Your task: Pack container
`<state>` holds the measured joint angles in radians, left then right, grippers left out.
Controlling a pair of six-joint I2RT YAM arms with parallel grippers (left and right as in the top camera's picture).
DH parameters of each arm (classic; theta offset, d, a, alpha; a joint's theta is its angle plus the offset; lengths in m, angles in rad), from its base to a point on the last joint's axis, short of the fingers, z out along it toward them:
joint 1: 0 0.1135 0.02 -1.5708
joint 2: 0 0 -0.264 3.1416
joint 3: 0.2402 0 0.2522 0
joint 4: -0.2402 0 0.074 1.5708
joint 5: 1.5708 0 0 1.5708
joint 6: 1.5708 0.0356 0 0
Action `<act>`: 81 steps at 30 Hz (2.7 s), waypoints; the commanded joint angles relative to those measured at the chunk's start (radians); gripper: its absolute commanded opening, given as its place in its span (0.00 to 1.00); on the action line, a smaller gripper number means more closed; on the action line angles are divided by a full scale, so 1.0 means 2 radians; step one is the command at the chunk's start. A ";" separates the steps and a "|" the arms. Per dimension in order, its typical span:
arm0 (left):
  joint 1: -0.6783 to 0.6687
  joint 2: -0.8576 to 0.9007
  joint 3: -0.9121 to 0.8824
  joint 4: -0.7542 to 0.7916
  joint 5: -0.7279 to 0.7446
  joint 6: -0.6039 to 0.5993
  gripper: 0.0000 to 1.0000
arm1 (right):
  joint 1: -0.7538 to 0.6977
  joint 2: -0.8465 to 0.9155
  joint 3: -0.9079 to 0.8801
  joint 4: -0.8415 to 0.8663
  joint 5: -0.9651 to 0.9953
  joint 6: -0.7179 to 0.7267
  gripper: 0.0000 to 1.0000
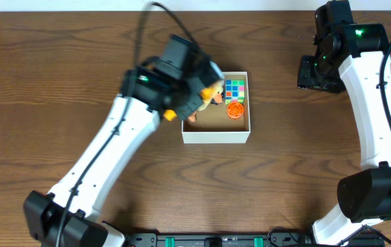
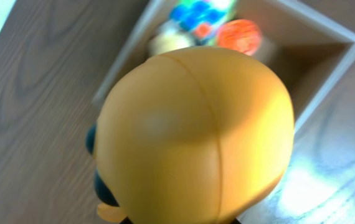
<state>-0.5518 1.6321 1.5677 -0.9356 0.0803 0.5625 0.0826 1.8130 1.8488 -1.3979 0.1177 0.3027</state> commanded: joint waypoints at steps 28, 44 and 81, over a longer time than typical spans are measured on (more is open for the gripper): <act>-0.058 0.167 0.003 0.029 0.023 0.045 0.17 | -0.006 -0.001 0.003 -0.006 0.003 -0.006 0.47; -0.058 0.144 0.004 0.028 -0.024 0.034 0.58 | -0.006 -0.001 0.003 -0.010 0.003 -0.006 0.47; 0.313 -0.117 -0.013 0.001 -0.033 -0.189 0.98 | -0.006 -0.068 0.001 0.215 0.032 -0.088 0.99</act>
<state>0.0624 1.4513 1.5646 -0.9333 -0.0425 0.1894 0.0826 1.7752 1.8484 -0.9546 0.1623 0.1246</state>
